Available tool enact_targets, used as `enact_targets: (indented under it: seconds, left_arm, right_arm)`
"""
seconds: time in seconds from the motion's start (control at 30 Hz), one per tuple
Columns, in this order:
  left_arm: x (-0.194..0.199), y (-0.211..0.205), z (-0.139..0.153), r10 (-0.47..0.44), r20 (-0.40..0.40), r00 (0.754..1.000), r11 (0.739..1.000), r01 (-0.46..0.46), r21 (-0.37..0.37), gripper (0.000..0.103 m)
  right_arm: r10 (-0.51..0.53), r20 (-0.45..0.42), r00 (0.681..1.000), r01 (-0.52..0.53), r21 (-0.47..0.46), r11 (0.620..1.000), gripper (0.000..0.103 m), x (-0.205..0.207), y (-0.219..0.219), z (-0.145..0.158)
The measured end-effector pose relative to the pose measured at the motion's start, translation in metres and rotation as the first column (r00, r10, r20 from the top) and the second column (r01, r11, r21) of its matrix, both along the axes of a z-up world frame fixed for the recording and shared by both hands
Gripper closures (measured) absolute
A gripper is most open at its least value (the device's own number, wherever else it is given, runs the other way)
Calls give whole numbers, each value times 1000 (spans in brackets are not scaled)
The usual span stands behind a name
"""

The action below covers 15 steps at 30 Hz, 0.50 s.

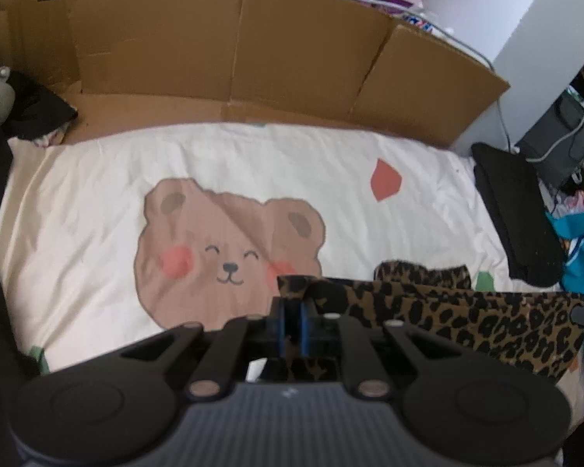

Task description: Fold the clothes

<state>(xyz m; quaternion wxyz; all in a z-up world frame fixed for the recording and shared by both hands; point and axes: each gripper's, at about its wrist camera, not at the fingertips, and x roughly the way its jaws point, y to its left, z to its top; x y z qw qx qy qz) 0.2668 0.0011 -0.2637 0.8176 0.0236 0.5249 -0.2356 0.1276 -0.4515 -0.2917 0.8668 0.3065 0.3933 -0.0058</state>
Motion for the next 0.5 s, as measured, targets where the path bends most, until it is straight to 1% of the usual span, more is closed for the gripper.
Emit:
enact_targets:
  seconds: [0.13, 0.23, 0.5]
  left_arm:
    - [9, -6, -2, -3, 3, 1000, 1000, 3, 5, 95]
    - [16, -11, -8, -5, 1, 1000, 1000, 5, 11, 95]
    - [35, -26, -35, -9, -24, 1000, 999, 10, 39, 95]
  right_arm:
    - [-3, -16, 1000, 3, -5, 1000, 97, 9, -4, 1]
    - [-6, -39, 999, 6, -5, 1000, 97, 16, -7, -4]
    - [-11, -110, 994, 11, -1, 1000, 97, 37, -20, -33]
